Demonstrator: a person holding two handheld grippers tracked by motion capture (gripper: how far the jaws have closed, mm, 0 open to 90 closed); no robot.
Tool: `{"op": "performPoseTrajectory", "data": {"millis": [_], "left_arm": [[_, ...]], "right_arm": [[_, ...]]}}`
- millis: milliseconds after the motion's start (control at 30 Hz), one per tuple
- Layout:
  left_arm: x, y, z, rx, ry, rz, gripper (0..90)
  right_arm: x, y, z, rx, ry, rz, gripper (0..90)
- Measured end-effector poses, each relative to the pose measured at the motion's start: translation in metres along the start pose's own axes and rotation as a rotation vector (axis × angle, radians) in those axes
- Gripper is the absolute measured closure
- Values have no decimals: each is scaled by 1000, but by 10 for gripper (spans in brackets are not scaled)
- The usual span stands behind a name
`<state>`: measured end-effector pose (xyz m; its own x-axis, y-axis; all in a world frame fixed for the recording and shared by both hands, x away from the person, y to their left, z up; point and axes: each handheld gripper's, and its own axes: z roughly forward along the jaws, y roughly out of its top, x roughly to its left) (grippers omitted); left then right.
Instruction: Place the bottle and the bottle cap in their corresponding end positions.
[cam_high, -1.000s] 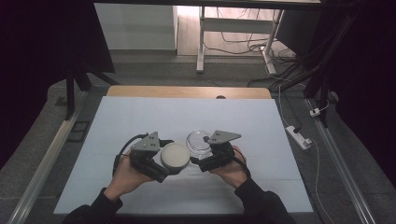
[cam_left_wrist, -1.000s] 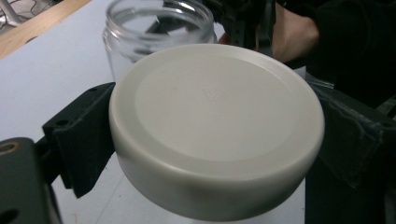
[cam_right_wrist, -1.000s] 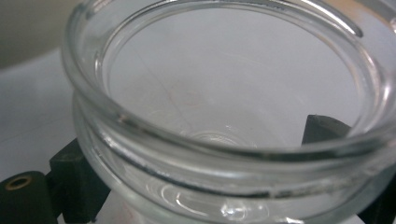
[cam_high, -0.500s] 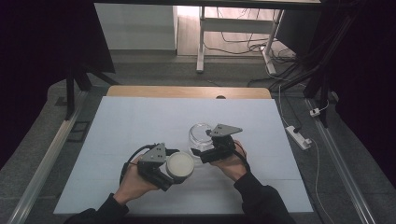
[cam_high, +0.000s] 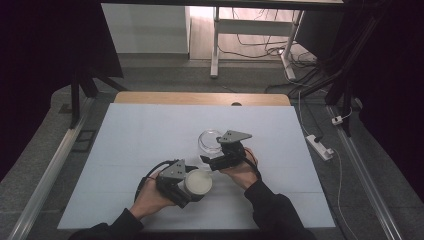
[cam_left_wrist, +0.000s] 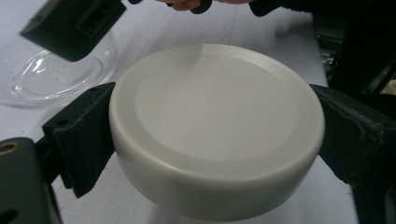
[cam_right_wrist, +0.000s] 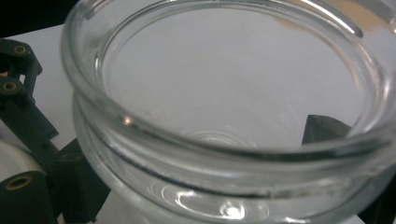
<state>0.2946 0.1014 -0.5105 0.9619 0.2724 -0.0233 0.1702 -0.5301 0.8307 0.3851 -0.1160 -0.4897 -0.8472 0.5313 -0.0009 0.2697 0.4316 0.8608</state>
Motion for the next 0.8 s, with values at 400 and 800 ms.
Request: {"op": "performPoseTrajectory", "data": {"millis": [400, 800], "left_arm": [[8, -5, 23, 84, -4, 12, 76], [13, -13, 35, 177, 10, 28, 76]], "right_arm": [[-5, -7, 24, 45, -13, -2, 72], [-10, -13, 40, 62, -19, 3, 71]]}}
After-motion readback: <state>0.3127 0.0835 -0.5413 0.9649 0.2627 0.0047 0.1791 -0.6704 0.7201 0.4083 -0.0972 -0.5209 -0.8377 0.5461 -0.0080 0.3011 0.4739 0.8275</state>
